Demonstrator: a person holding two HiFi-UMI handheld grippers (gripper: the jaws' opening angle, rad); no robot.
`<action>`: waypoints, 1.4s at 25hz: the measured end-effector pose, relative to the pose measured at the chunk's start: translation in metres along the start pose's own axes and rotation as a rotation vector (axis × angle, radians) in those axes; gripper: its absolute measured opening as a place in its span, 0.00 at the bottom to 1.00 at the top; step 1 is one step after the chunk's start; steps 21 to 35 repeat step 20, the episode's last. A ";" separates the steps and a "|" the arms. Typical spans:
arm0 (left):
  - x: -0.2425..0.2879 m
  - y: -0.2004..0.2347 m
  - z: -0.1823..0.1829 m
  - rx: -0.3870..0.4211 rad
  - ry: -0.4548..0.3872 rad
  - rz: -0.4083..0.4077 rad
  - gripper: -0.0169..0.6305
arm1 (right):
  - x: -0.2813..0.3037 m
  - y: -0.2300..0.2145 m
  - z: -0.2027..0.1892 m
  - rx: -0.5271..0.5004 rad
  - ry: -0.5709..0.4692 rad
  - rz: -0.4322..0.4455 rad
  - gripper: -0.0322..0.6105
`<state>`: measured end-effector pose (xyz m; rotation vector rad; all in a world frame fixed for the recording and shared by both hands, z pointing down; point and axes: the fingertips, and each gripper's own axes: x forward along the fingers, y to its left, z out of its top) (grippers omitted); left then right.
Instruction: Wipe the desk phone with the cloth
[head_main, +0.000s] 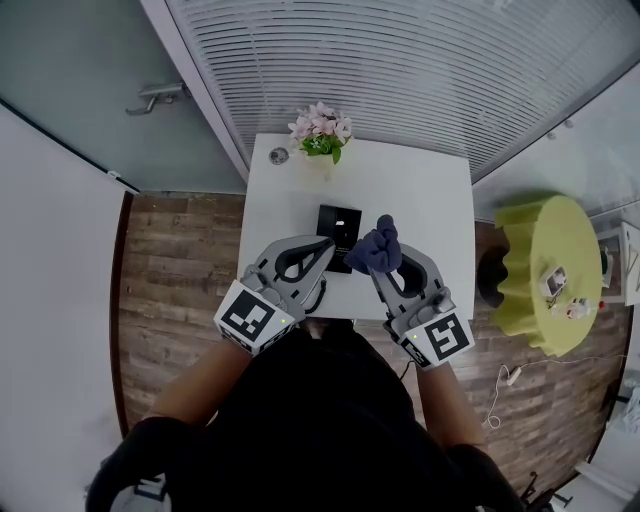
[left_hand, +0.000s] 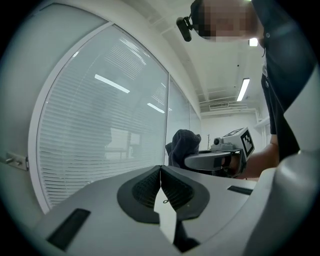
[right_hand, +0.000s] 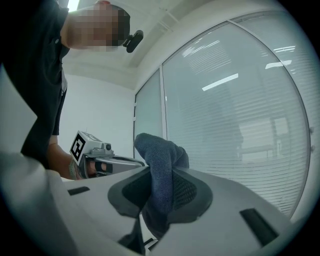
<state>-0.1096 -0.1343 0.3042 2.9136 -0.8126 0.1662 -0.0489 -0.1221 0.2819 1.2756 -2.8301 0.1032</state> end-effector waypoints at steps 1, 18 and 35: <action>0.001 0.000 0.000 0.000 0.000 0.003 0.04 | -0.001 0.000 -0.001 0.005 -0.001 0.001 0.20; 0.005 -0.001 0.006 0.011 -0.032 0.019 0.04 | 0.000 -0.002 -0.002 0.004 0.006 0.006 0.20; 0.005 -0.001 0.006 0.013 -0.035 0.020 0.04 | 0.000 -0.002 -0.002 0.005 0.008 0.007 0.20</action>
